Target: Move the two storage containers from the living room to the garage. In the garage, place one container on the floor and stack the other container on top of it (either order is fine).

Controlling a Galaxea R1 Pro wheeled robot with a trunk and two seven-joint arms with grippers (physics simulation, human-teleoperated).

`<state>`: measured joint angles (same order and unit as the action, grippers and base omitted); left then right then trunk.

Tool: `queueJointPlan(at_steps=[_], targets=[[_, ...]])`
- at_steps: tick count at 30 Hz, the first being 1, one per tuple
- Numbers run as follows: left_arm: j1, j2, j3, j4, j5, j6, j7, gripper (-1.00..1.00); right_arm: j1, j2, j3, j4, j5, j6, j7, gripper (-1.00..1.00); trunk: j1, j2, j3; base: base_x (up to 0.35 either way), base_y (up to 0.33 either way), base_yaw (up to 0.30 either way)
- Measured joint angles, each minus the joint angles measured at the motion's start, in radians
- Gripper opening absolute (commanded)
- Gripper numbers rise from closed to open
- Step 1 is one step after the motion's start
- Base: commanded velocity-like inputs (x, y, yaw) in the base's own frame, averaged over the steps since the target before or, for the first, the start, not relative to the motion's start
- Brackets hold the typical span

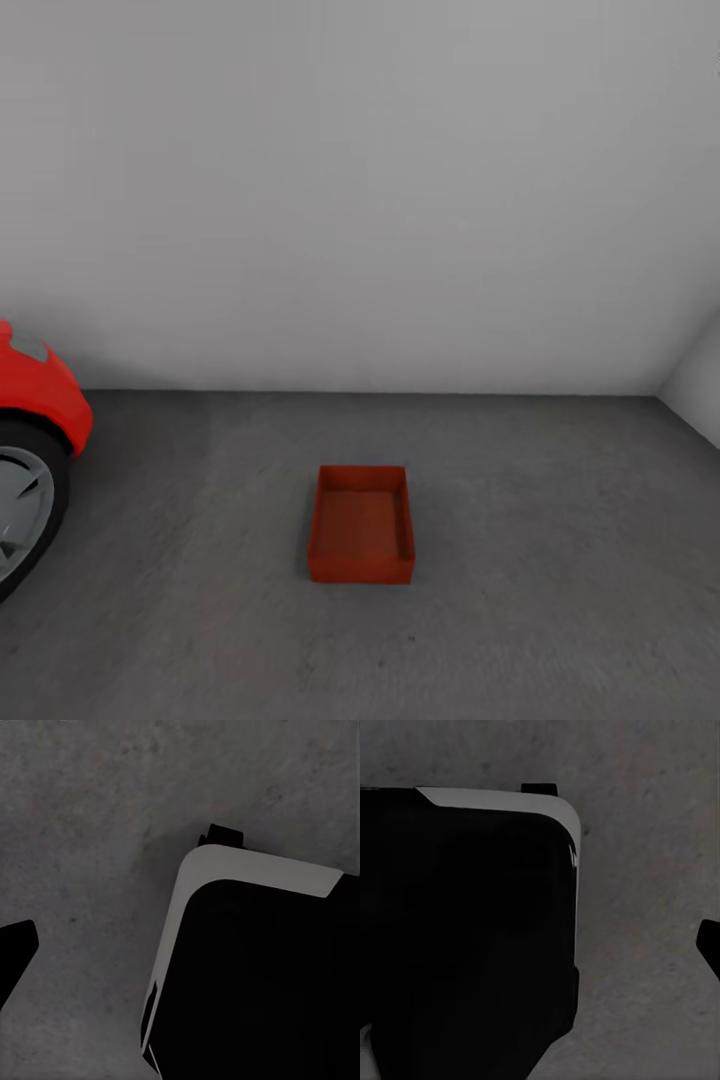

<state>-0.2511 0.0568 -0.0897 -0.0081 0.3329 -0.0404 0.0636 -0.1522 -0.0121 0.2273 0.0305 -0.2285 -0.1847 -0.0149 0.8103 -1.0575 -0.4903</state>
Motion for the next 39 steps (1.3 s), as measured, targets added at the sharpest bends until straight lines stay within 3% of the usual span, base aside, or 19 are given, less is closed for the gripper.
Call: queueJointPlan(at_steps=[39], targets=[[0.0,0.0,0.0,0.0,0.0,0.0,0.0,1.0,0.0,-0.003,-0.004,0.0,-0.007,-0.024,-0.004,1.0,0.0,0.0,0.064,0.0,0.0,0.0]])
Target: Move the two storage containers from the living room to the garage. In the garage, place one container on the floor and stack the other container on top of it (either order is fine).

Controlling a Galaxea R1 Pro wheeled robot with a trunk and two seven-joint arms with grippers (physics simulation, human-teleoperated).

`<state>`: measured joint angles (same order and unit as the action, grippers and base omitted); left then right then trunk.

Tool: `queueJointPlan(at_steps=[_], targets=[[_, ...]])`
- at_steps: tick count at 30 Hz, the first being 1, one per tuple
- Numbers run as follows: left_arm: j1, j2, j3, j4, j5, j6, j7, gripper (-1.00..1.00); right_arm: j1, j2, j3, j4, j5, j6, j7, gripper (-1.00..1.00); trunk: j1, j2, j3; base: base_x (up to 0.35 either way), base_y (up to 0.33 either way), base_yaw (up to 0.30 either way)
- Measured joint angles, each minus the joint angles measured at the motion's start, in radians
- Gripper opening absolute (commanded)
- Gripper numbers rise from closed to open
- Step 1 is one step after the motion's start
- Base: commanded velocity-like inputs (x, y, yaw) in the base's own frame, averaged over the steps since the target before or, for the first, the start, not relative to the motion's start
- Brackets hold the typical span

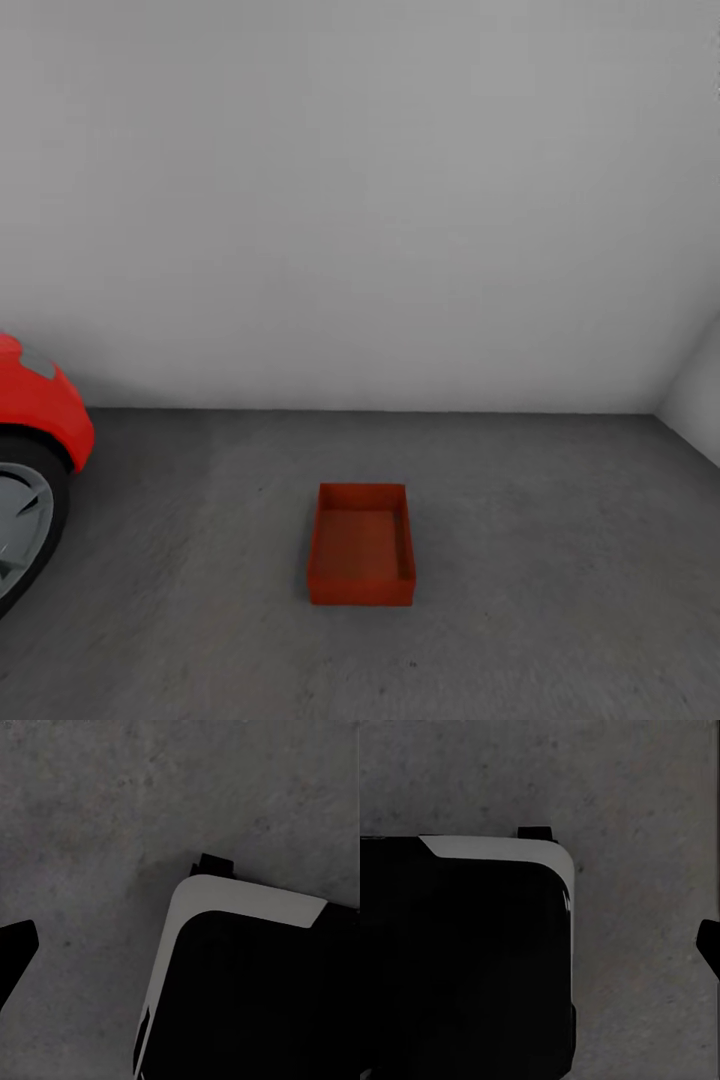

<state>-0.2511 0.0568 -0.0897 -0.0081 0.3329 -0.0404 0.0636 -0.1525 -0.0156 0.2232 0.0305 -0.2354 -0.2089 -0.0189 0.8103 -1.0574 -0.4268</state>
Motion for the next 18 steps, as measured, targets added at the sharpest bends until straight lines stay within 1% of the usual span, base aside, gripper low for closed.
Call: queueJointPlan(at_steps=[15,18], targets=[[0.0,0.0,0.0,0.0,0.0,0.0,0.0,1.0,0.0,0.006,0.0,0.0,0.001,0.003,-0.008,1.0,0.0,0.0,0.024,0.0,0.0,0.0],[0.0,0.0,0.0,0.0,0.0,0.0,0.0,1.0,0.0,0.002,-0.001,0.001,0.001,0.004,-0.002,1.0,0.0,0.0,0.029,0.0,0.0,0.0]])
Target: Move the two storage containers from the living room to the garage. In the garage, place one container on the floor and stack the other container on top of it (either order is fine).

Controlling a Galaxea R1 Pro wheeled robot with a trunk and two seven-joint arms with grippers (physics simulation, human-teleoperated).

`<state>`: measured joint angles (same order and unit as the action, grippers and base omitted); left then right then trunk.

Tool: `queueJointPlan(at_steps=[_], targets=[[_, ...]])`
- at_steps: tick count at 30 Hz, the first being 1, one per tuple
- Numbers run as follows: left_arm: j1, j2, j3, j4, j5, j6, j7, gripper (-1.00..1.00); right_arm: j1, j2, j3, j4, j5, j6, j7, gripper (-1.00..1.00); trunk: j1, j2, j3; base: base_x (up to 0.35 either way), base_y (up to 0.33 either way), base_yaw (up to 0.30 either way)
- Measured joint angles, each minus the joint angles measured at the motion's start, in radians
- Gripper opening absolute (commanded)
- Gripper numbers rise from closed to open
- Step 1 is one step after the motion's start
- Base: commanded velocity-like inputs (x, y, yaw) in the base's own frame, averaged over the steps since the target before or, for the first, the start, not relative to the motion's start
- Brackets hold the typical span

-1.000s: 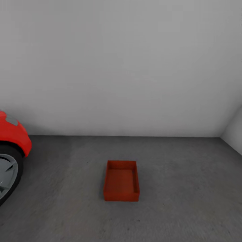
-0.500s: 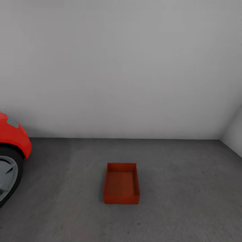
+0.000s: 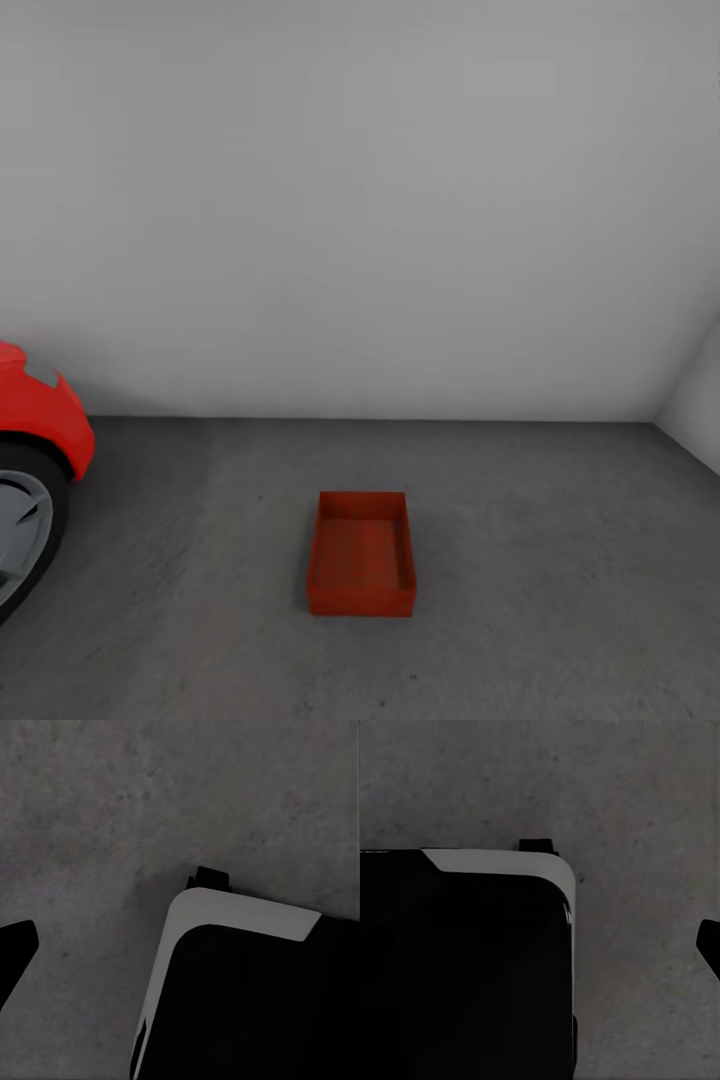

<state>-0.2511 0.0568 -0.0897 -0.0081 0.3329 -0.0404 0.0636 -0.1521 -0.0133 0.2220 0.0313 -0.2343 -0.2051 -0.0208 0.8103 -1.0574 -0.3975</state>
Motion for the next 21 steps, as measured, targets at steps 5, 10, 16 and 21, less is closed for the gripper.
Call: queueJointPlan(at_steps=[5,10,16,21], targets=[[0.0,0.0,0.0,0.0,0.0,0.0,0.0,1.0,0.0,-0.005,0.0,-0.001,0.0,0.006,0.006,1.0,0.0,0.0,0.008,0.0,0.0,0.0],[0.0,-0.016,0.006,0.003,0.012,0.001,0.0,1.0,0.0,-0.003,0.001,-0.001,0.003,0.006,0.002,1.0,0.0,0.0,0.016,0.0,0.0,0.0],[0.0,-0.038,0.006,0.006,0.045,0.001,0.0,1.0,0.0,-0.003,0.0,-0.001,0.003,0.002,0.0,1.0,0.0,0.0,0.026,0.0,0.0,0.0],[0.0,-0.04,0.004,0.006,0.068,0.0,0.0,1.0,0.0,-0.006,0.0,-0.001,0.003,0.001,-0.001,1.0,0.0,0.0,0.034,0.0,0.0,0.0]])
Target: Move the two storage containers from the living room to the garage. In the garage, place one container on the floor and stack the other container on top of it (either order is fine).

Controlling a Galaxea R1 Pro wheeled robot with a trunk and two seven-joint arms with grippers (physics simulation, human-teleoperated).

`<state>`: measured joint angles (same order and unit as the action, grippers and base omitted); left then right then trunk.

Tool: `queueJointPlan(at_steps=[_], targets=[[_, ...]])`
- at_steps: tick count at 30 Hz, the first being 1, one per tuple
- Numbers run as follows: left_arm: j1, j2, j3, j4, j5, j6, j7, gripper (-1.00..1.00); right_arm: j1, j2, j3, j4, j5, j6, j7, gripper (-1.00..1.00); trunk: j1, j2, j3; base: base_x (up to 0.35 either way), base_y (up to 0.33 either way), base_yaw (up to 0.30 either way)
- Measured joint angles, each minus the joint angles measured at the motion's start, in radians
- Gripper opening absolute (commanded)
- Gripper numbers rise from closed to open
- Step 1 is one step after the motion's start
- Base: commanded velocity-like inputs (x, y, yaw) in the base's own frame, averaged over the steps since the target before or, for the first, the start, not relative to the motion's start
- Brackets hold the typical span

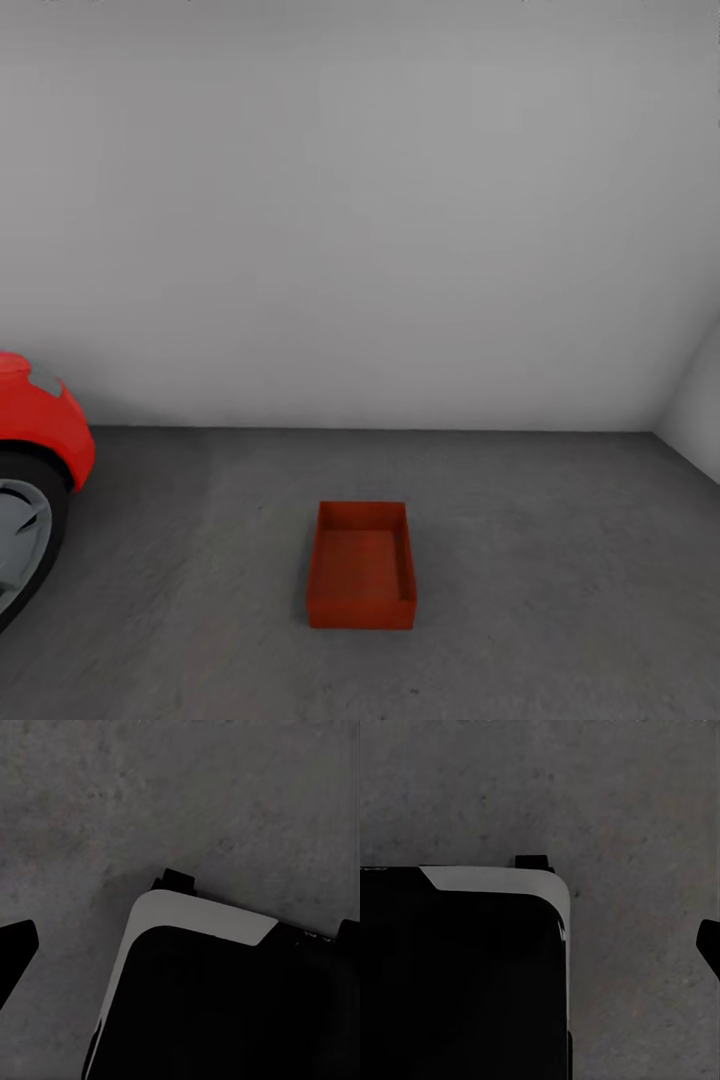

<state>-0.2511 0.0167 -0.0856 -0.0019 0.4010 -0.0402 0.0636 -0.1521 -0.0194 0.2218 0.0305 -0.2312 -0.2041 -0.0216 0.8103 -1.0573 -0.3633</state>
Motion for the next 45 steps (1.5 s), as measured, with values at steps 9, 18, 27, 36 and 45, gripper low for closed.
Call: queueJointPlan(at_steps=[9,18,27,36,45], targets=[[0.0,0.002,-0.001,0.0,0.005,0.0,0.0,1.0,0.0,-0.001,0.001,0.0,0.0,-0.002,0.004,1.0,0.0,0.0,0.015,0.0,0.0,0.0],[0.0,0.003,-0.002,0.0,0.005,0.0,0.0,1.0,0.0,-0.002,0.0,0.0,0.0,-0.002,0.008,1.0,0.0,0.0,0.029,0.0,0.0,0.0],[0.0,0.004,-0.002,0.0,0.006,0.0,0.0,1.0,0.0,-0.001,0.001,0.0,0.0,-0.001,0.008,1.0,0.0,0.0,0.044,0.0,0.0,0.0],[0.0,0.005,-0.002,0.0,0.007,0.0,0.0,1.0,0.0,-0.001,0.0,0.0,0.0,-0.002,0.007,1.0,0.0,0.0,0.059,0.0,0.0,0.0],[0.0,0.005,-0.002,0.0,0.007,0.0,0.0,1.0,0.0,-0.001,0.001,0.0,0.0,-0.002,0.008,1.0,0.0,0.0,0.073,0.0,0.0,0.0]])
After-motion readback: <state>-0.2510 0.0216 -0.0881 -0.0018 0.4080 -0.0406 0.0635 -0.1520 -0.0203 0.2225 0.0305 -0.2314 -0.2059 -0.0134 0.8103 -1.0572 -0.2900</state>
